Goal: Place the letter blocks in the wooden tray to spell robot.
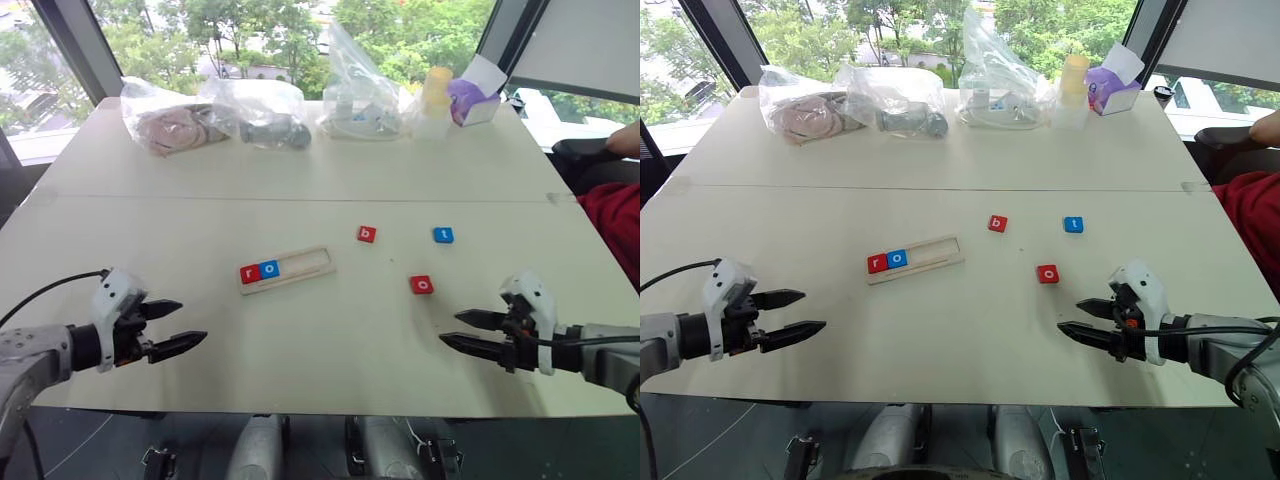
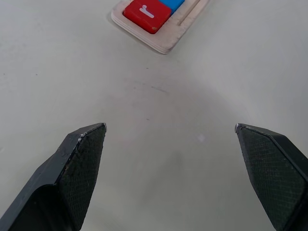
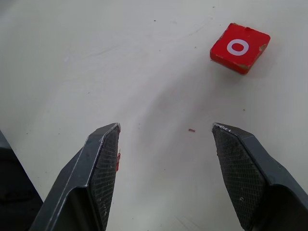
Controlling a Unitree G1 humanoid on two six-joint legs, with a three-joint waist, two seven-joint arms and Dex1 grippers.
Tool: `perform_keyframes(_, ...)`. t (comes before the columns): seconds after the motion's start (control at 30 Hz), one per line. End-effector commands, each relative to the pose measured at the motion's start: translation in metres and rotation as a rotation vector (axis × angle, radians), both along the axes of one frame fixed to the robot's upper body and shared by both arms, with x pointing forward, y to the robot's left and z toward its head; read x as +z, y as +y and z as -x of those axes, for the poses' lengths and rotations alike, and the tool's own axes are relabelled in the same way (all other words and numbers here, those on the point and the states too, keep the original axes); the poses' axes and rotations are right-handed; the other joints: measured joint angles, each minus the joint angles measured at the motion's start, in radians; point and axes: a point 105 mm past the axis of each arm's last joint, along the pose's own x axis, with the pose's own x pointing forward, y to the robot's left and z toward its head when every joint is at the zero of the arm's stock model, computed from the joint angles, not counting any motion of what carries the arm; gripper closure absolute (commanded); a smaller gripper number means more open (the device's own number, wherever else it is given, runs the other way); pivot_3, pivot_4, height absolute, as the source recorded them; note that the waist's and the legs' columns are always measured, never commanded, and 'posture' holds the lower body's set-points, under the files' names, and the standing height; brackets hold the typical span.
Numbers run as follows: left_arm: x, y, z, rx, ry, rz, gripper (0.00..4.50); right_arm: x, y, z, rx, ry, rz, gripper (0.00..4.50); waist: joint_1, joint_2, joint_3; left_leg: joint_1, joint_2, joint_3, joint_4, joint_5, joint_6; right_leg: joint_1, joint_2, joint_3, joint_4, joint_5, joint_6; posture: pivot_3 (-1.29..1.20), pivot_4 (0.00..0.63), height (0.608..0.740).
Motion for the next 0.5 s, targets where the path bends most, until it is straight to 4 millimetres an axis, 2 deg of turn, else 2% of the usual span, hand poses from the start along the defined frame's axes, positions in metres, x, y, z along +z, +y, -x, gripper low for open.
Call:
perform_keyframes(0.03, 0.009, -0.002, 0.001, -0.007, -0.034, 0.007, 0.00, 0.006, 0.002, -0.002, 0.017, -0.036, 0.014, 1.38, 0.001, 0.000, 0.000, 0.000, 0.000, 0.000, 0.000, 0.000, 0.000, 0.000, 0.000, 0.000, 0.000, 0.000, 0.000, 0.00, 0.150, 0.740)
perform_keyframes(0.17, 0.011, 0.000, -0.002, 0.018, -0.044, 0.007, 0.00, 0.006, 0.003, -0.003, 0.016, -0.037, 0.012, 1.38, 0.001, 0.000, 0.000, 0.000, 0.000, 0.000, 0.000, 0.000, 0.000, 0.000, 0.000, 0.000, 0.000, 0.000, 0.000, 0.00, 0.150, 0.740)
perform_keyframes(0.33, 0.005, 0.011, -0.006, 0.041, -0.062, -0.091, 0.00, 0.004, 0.004, -0.003, 0.016, -0.035, 0.007, 1.38, 0.000, 0.000, 0.000, 0.000, 0.000, 0.000, 0.000, 0.000, 0.000, 0.000, 0.000, 0.000, 0.000, 0.000, 0.000, 0.00, 0.150, 0.740)
perform_keyframes(0.5, 0.007, 0.012, -0.008, 0.043, -0.070, -0.081, 0.00, 0.004, 0.006, -0.003, 0.013, -0.035, -0.001, 1.38, 0.001, 0.000, 0.000, 0.000, 0.000, 0.000, 0.000, 0.000, 0.000, 0.000, 0.000, 0.000, 0.000, 0.000, 0.000, 0.00, 0.150, 0.740)
